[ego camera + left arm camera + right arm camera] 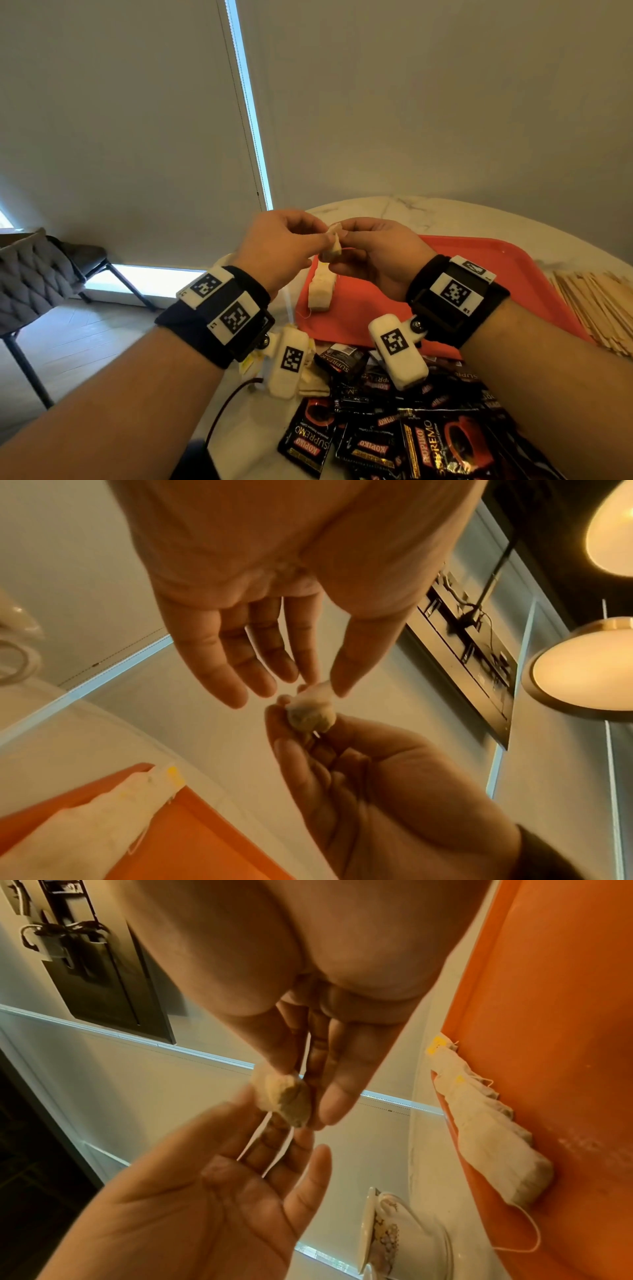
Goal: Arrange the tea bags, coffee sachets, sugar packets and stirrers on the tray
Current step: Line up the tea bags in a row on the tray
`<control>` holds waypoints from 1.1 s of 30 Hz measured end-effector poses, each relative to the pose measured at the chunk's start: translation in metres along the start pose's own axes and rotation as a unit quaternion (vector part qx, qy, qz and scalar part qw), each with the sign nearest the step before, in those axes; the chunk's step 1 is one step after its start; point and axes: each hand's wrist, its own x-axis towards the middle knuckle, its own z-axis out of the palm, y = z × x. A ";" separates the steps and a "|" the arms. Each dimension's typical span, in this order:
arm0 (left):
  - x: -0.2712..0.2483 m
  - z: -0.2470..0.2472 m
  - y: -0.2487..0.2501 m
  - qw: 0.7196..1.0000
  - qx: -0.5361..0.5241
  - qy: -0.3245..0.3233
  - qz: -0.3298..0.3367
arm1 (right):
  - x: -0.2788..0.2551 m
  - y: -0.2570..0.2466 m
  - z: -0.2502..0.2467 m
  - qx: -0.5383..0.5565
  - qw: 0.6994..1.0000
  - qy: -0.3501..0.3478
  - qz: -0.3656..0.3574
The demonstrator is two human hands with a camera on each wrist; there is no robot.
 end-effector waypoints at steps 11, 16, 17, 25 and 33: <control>0.020 -0.014 0.010 0.987 0.154 -0.022 0.045 | 0.005 -0.003 -0.004 -0.107 0.994 0.037 0.001; 0.030 -0.021 0.010 0.993 0.102 -0.060 -0.020 | 0.007 -0.004 0.005 -0.197 0.980 0.041 -0.006; 0.032 -0.022 0.009 0.994 0.083 -0.064 -0.038 | 0.008 -0.004 0.007 -0.199 0.979 0.049 0.002; 0.038 -0.023 -0.001 0.971 -0.020 -0.080 -0.224 | 0.009 0.023 0.015 -0.229 0.955 0.061 0.179; 0.040 -0.018 -0.005 0.945 0.032 -0.143 -0.292 | 0.018 0.037 0.022 -0.240 0.929 0.059 0.274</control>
